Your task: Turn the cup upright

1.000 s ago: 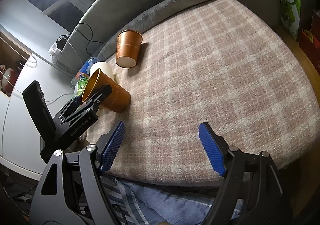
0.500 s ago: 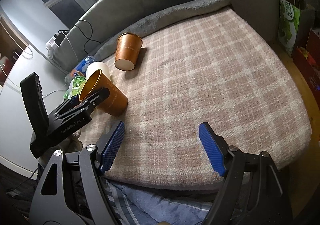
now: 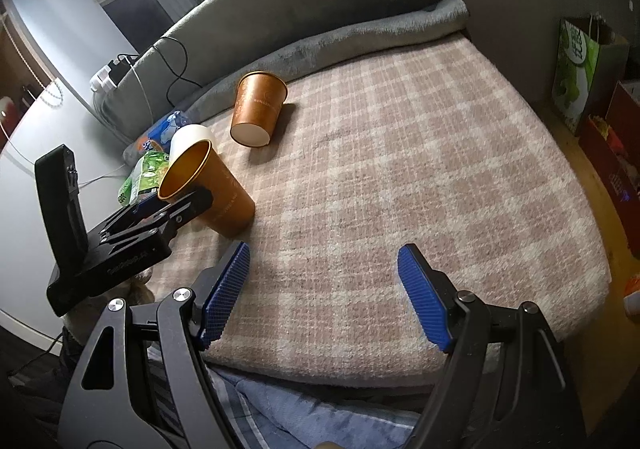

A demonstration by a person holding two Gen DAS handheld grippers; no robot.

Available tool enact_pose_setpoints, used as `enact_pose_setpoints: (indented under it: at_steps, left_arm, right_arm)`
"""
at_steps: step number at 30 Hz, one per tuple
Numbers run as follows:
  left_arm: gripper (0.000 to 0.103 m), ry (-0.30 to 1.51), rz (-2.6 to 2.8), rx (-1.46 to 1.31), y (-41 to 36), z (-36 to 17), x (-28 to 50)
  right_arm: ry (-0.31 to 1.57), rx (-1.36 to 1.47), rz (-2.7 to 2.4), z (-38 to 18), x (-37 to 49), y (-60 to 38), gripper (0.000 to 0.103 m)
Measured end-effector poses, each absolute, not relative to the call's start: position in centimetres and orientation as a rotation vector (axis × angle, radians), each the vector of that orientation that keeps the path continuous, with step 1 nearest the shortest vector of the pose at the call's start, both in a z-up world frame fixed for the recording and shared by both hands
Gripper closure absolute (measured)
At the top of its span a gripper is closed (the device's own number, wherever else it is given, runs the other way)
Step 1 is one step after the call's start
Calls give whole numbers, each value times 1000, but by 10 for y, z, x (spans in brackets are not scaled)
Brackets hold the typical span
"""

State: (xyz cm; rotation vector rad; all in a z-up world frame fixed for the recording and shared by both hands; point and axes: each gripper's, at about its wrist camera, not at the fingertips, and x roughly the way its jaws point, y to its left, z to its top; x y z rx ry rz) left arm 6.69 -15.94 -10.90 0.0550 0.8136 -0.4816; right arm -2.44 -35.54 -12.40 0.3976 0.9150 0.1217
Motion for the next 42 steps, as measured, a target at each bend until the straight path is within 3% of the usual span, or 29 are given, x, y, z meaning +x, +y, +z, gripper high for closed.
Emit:
enact_pose_setpoints:
  at_steps: [16, 18, 34, 42]
  left_arm:
    - [23, 785, -475, 4, -128, -91, 48]
    - [23, 778, -468, 2, -124, -89, 46]
    - [21, 610, -291, 19, -83, -58, 23]
    - [20, 519, -232, 12, -72, -41, 15]
  right_arm:
    - [814, 274, 77, -103, -15, -333, 23]
    - [801, 259, 75, -101, -14, -329, 18]
    - [675, 160, 40, -83, -14, -308, 12]
    - [584, 101, -9, -71, -19, -300, 2]
